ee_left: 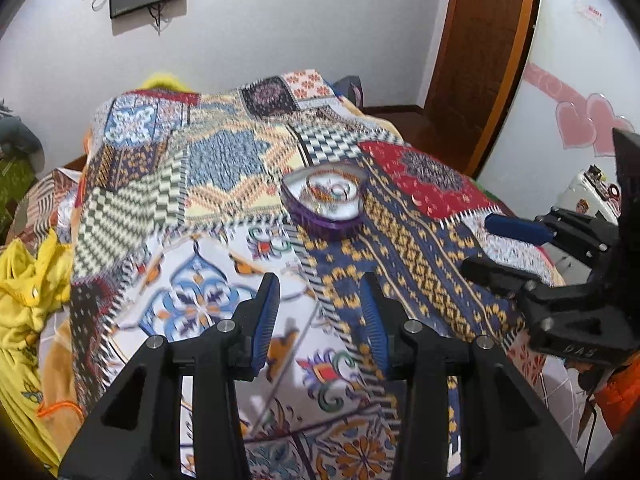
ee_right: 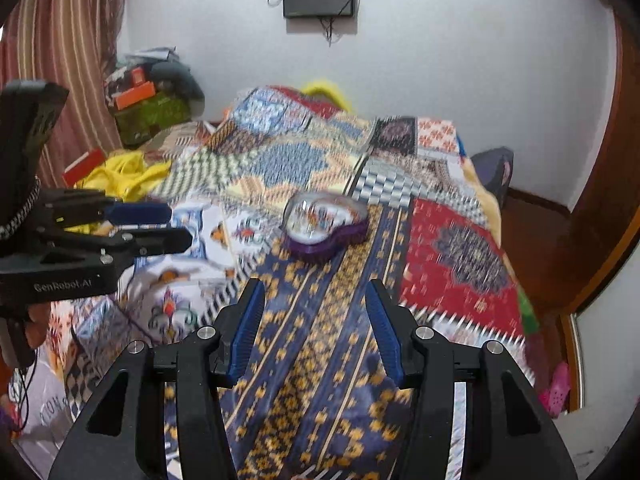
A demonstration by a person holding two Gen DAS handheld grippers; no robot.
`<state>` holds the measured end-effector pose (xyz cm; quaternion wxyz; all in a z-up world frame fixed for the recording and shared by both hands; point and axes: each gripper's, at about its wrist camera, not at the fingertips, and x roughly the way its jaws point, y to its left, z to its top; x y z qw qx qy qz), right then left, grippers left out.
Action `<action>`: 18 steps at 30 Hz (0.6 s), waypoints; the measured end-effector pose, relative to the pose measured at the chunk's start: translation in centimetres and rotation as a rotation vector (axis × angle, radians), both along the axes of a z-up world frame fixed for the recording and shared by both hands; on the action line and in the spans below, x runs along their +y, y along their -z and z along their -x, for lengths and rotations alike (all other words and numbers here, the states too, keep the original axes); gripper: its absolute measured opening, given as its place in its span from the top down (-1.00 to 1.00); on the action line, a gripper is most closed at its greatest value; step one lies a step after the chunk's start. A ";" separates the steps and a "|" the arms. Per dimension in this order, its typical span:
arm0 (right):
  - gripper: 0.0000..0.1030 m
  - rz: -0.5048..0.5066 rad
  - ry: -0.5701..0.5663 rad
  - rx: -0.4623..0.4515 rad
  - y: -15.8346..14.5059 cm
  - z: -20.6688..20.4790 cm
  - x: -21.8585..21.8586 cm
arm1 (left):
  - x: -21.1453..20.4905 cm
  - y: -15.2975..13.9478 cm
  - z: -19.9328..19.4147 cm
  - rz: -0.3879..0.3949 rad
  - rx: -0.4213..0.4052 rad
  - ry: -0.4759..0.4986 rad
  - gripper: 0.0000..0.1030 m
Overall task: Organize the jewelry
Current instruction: 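Open both tools over the purple tin and withdraw them, then grasp the small gold hoop with the left tool while the right tool grasps the silver stud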
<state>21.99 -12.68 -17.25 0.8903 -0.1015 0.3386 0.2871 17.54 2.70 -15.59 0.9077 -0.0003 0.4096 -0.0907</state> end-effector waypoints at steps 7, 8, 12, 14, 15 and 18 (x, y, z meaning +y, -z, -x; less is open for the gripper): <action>0.06 0.034 -0.037 0.091 3.8 1.3 0.9 | -0.1 1.7 1.4 0.011 0.034 0.001 0.21; 0.06 0.038 -0.041 0.092 4.1 1.5 1.0 | -0.1 1.8 1.5 0.010 0.033 -0.004 0.21; 0.06 0.039 -0.067 0.102 5.0 2.0 1.6 | 0.1 2.3 1.9 0.023 0.037 -0.012 0.21; 0.10 0.043 -0.081 0.114 5.4 2.1 1.9 | 0.1 2.4 2.0 0.030 0.035 -0.011 0.21; 0.13 0.045 -0.088 0.114 5.6 2.2 2.1 | 0.1 2.4 2.2 0.031 0.028 -0.012 0.23; 0.26 0.045 -0.117 0.122 6.0 2.5 2.7 | -0.1 2.4 2.2 0.035 0.022 -0.006 0.37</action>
